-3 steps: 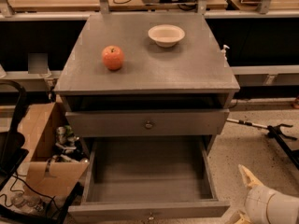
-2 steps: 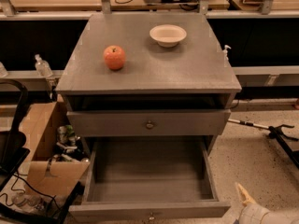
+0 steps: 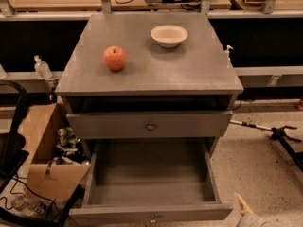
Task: Close middle drawer
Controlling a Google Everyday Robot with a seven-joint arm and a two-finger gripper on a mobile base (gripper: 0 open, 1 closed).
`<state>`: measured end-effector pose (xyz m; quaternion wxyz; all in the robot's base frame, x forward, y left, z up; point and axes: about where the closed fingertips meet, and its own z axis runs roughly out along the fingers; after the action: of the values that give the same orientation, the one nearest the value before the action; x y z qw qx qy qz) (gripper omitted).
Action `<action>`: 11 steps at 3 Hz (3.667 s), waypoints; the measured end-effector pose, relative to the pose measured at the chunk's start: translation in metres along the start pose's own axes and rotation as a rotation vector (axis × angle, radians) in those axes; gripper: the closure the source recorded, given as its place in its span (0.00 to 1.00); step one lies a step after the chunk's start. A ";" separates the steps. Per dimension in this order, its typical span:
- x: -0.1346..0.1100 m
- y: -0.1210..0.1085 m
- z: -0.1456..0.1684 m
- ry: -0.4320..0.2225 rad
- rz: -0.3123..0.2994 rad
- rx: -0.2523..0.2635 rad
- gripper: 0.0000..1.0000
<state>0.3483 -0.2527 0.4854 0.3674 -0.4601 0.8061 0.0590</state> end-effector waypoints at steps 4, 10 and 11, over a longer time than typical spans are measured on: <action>0.058 0.070 0.040 -0.056 0.107 -0.164 0.89; 0.007 0.029 0.156 -0.195 -0.058 -0.272 1.00; -0.013 0.011 0.166 -0.208 -0.101 -0.266 1.00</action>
Offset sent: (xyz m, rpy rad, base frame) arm -0.0679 -0.0108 -0.0535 0.1057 0.1163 -0.0489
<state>0.4328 -0.1652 0.3716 0.3874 -0.5361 0.7246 0.1938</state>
